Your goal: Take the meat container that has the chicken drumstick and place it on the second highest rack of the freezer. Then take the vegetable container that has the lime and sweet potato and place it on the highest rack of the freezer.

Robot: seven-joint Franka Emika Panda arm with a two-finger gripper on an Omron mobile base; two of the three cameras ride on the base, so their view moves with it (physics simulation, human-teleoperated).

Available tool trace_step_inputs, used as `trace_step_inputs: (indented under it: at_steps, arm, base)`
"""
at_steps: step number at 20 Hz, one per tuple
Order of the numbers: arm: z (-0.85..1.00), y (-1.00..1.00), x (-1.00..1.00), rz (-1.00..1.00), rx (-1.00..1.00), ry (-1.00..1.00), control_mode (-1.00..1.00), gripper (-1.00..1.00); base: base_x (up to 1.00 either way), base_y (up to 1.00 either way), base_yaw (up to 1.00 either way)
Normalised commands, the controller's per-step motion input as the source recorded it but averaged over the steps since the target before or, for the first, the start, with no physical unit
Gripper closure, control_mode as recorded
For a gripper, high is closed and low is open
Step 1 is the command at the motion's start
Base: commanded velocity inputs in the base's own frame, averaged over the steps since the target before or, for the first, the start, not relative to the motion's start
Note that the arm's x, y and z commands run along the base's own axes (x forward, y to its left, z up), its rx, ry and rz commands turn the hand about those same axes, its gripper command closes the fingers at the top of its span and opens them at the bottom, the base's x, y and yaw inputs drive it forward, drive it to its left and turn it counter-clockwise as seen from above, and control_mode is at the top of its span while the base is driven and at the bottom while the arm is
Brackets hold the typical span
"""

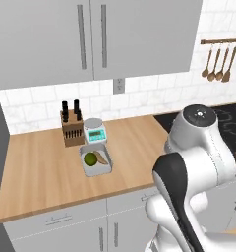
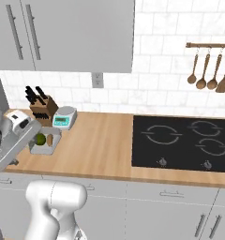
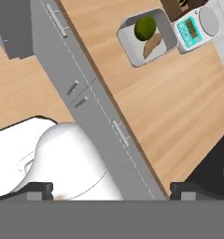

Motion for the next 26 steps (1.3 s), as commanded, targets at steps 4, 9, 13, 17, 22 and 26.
trace_step_inputs:
  at_steps: [4,9,13,17,22,26]
  arm:
    - [-0.21,1.0,0.31,0.21,-0.15,0.36,-1.0,-1.0]
    - [-0.13,0.81,0.39,0.14,-0.02,0.1,-1.0,-1.0]
    - [-0.47,0.51,0.7,0.09,-0.06,-0.01,-1.0,-1.0]
    - [-0.48,0.15,0.83,0.04,-0.02,0.0,-1.0,-1.0]
    - [-0.54,0.08,0.97,0.0,0.0,0.01,-1.0,-1.0]
    - [-0.54,0.31,0.62,0.0,0.0,0.0,-1.0,-1.0]
  base:
    - [0.0,0.0,0.0]
    - [0.0,0.0,0.0]
    - [0.0,0.0,0.0]
    - [0.0,0.0,0.0]
    - [0.0,0.0,0.0]
    - [0.0,0.0,0.0]
